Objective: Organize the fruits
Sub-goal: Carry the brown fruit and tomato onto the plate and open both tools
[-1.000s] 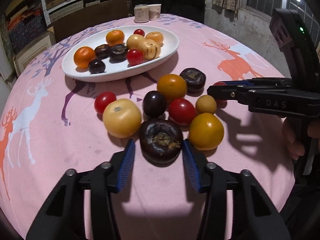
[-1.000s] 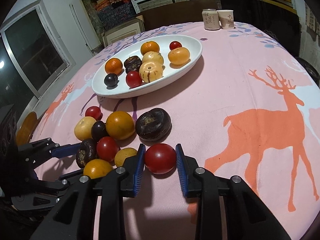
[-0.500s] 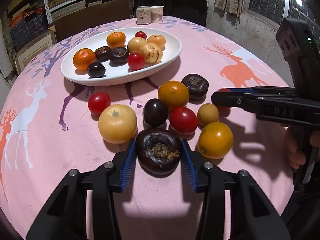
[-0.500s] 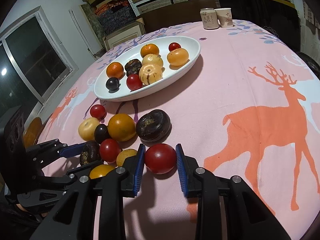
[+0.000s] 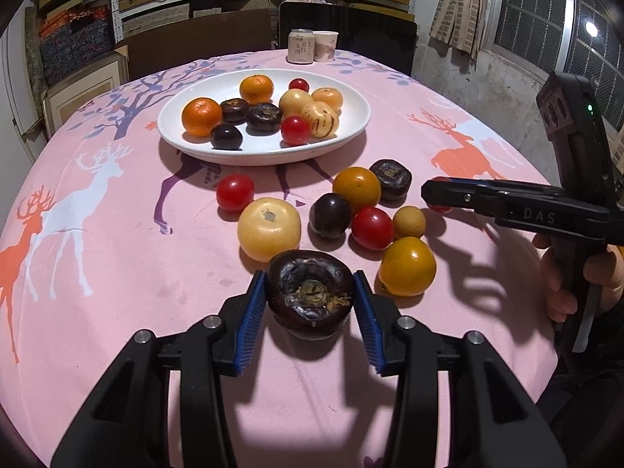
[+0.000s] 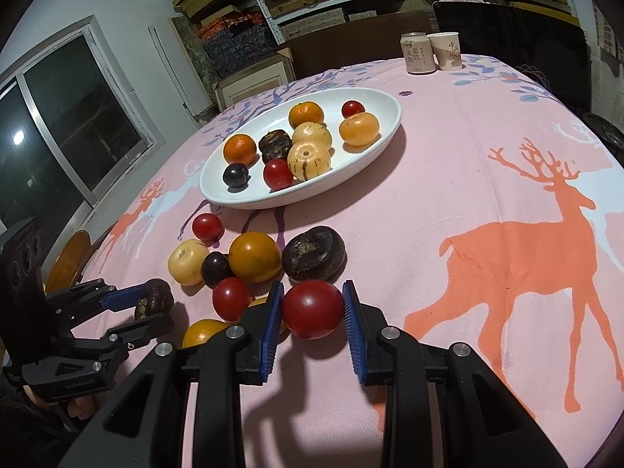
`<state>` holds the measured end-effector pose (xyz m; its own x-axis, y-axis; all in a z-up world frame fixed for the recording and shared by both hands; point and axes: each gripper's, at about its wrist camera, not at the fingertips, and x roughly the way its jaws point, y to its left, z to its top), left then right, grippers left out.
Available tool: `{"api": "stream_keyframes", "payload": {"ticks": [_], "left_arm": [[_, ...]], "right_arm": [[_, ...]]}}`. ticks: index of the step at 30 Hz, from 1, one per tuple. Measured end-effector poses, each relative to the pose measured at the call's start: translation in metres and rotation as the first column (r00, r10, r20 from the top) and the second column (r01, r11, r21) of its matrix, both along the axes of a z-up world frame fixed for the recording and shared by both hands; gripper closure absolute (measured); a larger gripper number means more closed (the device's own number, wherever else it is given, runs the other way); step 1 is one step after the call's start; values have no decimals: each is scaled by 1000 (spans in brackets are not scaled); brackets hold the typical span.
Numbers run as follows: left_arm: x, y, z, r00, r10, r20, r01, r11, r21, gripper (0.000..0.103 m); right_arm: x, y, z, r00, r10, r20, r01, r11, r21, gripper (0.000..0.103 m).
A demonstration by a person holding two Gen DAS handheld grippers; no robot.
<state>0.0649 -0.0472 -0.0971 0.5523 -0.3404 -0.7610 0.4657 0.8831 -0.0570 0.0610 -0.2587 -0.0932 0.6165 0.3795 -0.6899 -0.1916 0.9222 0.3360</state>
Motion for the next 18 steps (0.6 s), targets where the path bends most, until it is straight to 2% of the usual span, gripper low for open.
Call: {"api": "stream_keyframes", "payload": {"ticks": [4,8,18], "left_arm": [[0,9,15,1000,12,25,-12,1000,-21,59],[9,16,34,998,28,56,-26,999,-37,59],[69,1,60,998,23,56,-21,999,-46,59]], "right_arm": [[-2,2,6,1000,10,13,-10,1000,-16,72],[-1,1,25,999,16,44,-15,999,-31,72],[33,-10,81,992,-12,125,24,995,-93,72]]}}
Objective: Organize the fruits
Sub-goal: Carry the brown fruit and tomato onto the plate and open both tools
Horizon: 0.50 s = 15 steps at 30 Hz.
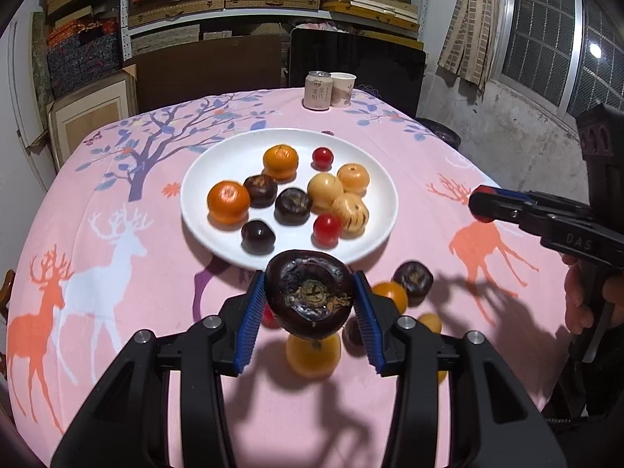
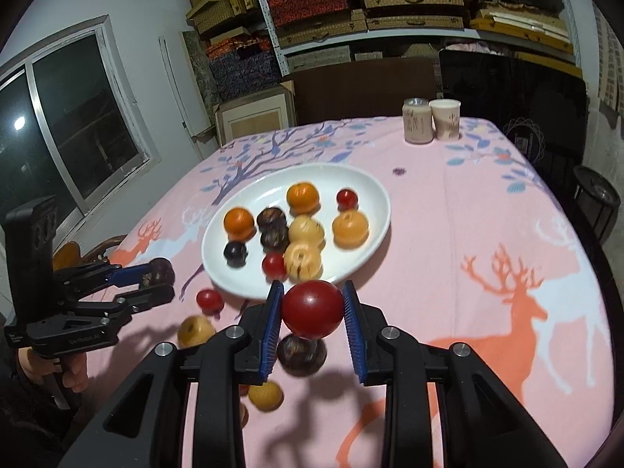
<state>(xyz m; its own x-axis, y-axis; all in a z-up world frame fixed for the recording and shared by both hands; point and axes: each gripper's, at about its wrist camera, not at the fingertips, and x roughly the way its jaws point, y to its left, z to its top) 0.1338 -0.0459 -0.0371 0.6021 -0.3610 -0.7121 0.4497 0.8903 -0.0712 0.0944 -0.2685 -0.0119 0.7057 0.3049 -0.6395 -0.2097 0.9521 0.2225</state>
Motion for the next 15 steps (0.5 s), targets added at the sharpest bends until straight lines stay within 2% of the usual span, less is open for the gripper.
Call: {"api": "stream_keyframes", "payload": {"ticks": [9,15], "left_arm": [[54,-29,-6,999,-18,-27,19,999,35,59],[80,-40,-26,998,-13,-61,17,998,63,59]], "right_arm": [[52,7,22,1000,-7,20,7,999,-37,72],[101,16,15,1000,-13,-29,12,999,-36,72]]}}
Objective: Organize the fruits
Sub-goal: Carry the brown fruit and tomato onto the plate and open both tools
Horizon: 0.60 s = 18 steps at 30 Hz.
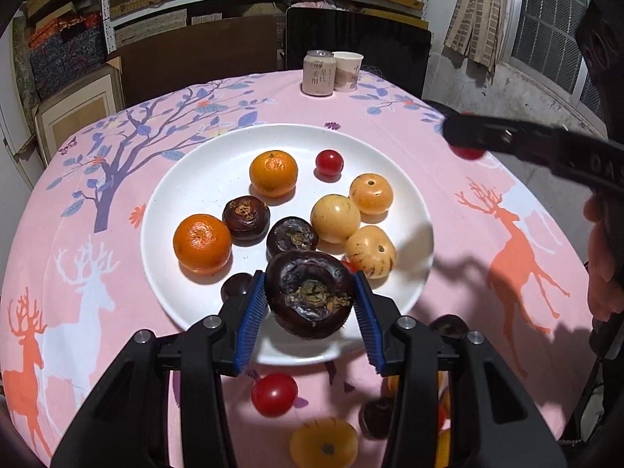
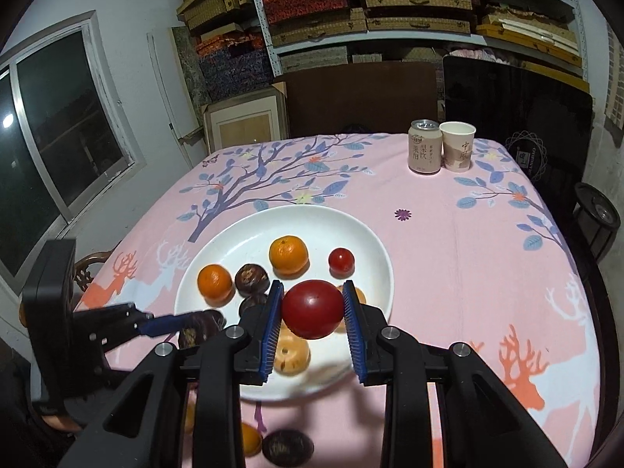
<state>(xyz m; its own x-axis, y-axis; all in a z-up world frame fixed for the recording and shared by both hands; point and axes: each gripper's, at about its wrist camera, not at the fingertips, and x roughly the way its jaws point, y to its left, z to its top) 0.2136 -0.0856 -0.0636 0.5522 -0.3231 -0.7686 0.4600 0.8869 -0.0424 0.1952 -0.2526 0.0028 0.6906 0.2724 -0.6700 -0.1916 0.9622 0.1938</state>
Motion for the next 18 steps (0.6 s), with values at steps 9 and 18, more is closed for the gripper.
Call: {"api": "stream_keyframes", "payload": {"ticks": [9,18], "left_arm": [[17,-2,-17,1000,1,-21,-1,1000,6,53],[-18,17,4,1000,-3,24,4,999,-48,38]], "right_arm": [[64,22,-36,994,-21,-105,19,1000,-12,72],[71,32,-41,994,-16,-105,16,1000,1,60]]}}
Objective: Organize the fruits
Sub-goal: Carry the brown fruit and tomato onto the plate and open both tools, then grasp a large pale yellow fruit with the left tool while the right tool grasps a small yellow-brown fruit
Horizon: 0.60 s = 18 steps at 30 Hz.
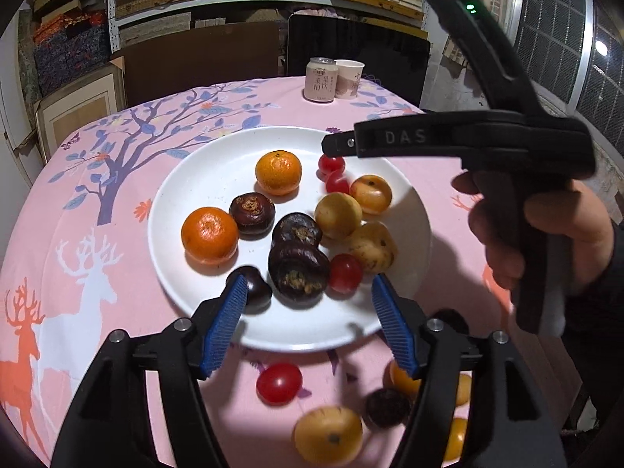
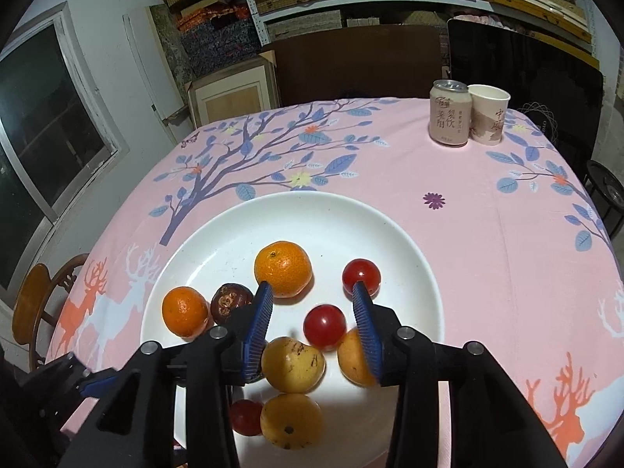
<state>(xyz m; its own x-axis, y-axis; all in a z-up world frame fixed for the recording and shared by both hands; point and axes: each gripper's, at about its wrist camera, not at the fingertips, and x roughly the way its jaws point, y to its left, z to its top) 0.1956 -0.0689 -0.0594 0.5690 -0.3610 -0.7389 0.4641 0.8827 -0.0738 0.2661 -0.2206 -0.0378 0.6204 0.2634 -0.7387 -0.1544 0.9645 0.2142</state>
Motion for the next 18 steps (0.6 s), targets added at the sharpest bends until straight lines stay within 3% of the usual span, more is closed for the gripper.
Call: {"api": "stream_keyframes", "payload": {"ticks": [8,13,18], "left_arm": [[-54,20,-6,998,-55,6,55,998,25,32],[-75,28,-26,998,-61,-18,62,997,51,33],[-78,24,-38,998,-58,-25,60,995,84,42]], "right_arm": [[-56,-22,8,999,-34,17,33,998,54,59],[-126,-40,-15,998,-61,7,60,992,108,58],[-174,-50,-37,996,-88,-18,90,985,147,58]]}}
